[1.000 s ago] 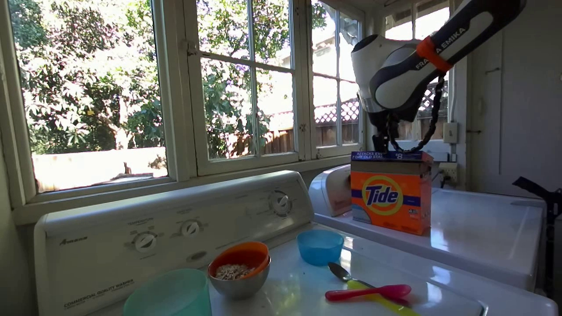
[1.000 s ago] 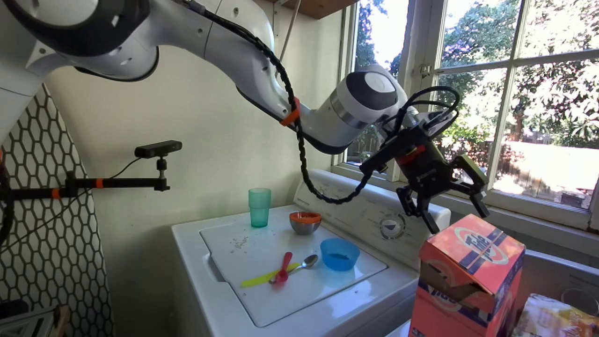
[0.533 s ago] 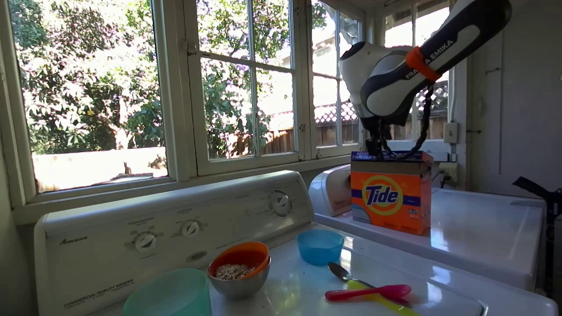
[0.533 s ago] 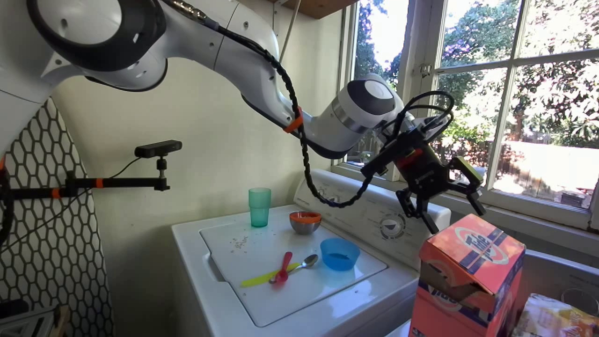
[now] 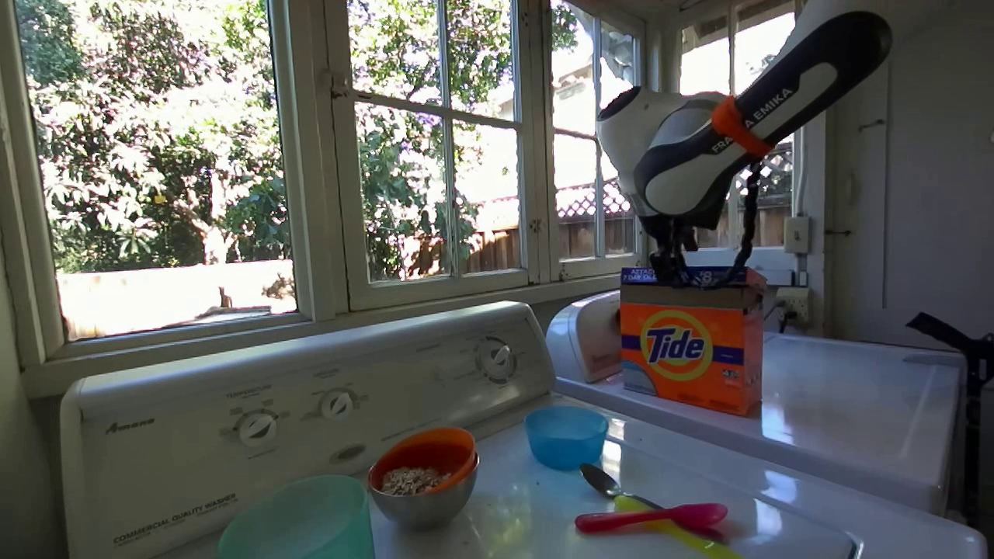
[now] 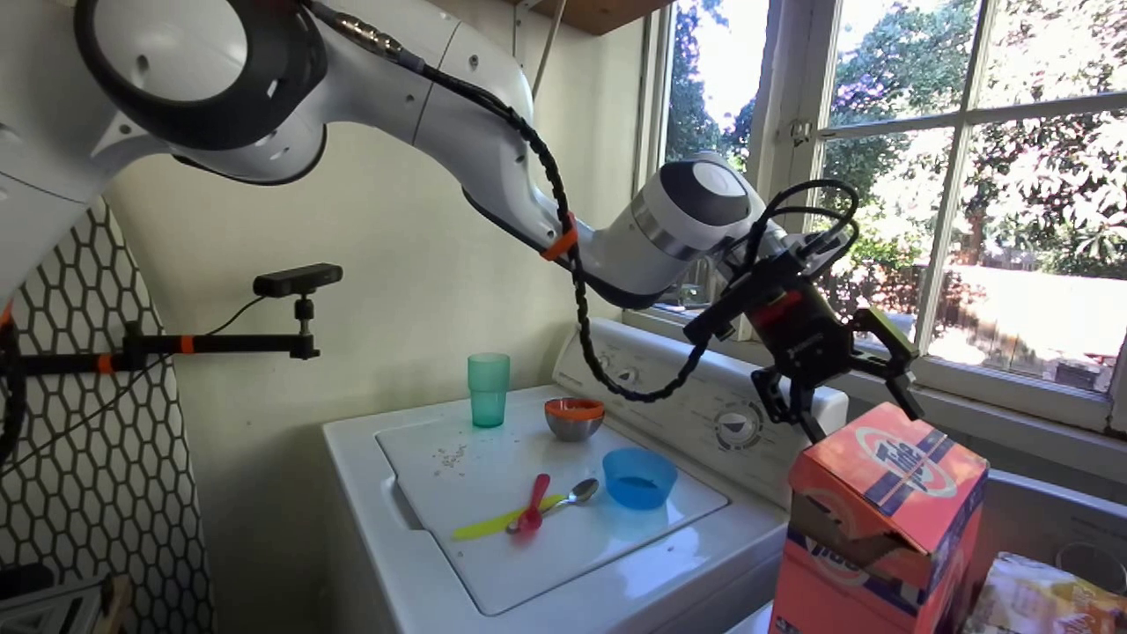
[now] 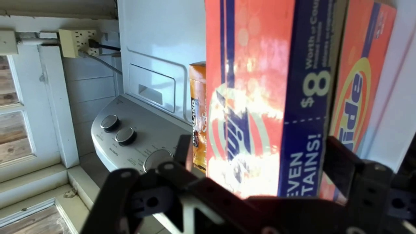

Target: Open the lid of the box, then put the silver bowl in the blue bowl and move the bowls to the left

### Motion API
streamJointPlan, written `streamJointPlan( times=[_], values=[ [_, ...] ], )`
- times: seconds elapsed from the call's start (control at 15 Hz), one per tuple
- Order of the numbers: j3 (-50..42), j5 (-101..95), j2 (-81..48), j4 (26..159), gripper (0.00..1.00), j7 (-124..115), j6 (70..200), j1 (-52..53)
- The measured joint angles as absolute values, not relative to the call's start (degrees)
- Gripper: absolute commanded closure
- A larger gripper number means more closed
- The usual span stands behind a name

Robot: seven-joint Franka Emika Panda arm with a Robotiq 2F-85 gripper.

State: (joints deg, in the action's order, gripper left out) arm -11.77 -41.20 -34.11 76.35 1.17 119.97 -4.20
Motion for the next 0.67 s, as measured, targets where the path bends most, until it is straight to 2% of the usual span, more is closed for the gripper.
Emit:
streamJointPlan(
  times=[0.67],
  values=[
    [-13.02, -44.24, -33.72, 74.77, 0.00, -2.98, 119.18, -3.84]
  ],
)
